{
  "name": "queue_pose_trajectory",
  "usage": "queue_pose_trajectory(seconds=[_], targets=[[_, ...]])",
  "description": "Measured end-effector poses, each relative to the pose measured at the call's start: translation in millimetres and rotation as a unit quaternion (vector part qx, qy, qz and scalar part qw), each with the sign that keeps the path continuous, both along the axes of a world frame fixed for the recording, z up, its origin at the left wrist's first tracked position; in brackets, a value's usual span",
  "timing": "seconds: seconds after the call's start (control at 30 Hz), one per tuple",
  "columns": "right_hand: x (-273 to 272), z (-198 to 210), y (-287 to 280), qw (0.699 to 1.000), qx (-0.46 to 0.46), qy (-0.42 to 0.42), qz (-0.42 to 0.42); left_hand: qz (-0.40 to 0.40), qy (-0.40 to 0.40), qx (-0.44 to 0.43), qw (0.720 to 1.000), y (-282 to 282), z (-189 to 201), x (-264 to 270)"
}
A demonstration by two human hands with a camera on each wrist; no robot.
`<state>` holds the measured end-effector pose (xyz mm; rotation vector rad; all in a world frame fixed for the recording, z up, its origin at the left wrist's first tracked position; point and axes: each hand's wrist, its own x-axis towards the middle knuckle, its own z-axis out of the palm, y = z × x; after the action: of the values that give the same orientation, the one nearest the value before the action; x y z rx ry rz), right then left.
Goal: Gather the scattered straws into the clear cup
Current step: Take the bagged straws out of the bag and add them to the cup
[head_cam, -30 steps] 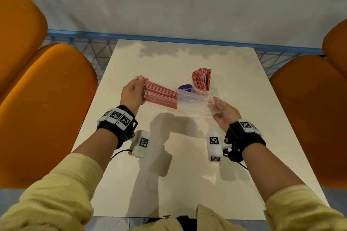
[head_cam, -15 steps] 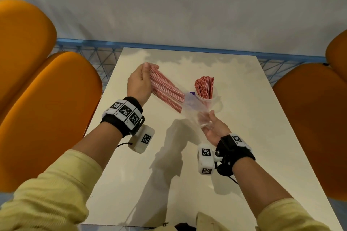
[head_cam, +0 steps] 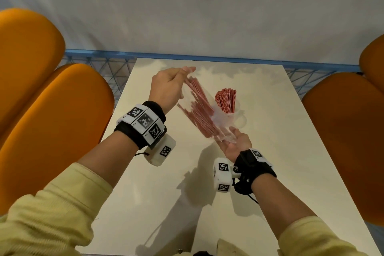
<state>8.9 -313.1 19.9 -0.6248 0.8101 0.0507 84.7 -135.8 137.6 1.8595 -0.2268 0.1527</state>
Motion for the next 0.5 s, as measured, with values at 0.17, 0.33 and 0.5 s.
queue_pose_trajectory(seconds=[0.17, 0.33, 0.5], targets=[[-1, -6, 4, 1.0, 0.009, 0.004, 0.013, -0.008, -0.023, 0.012, 1.0, -12, 10, -2], [-3, -6, 9, 1.0, 0.014, 0.008, 0.017, -0.04, 0.006, -0.049, 0.998, -27, 19, -5], [-2, -3, 11, 1.0, 0.02, 0.004, 0.014, -0.047, -0.011, 0.003, 0.999, -32, 24, -5]])
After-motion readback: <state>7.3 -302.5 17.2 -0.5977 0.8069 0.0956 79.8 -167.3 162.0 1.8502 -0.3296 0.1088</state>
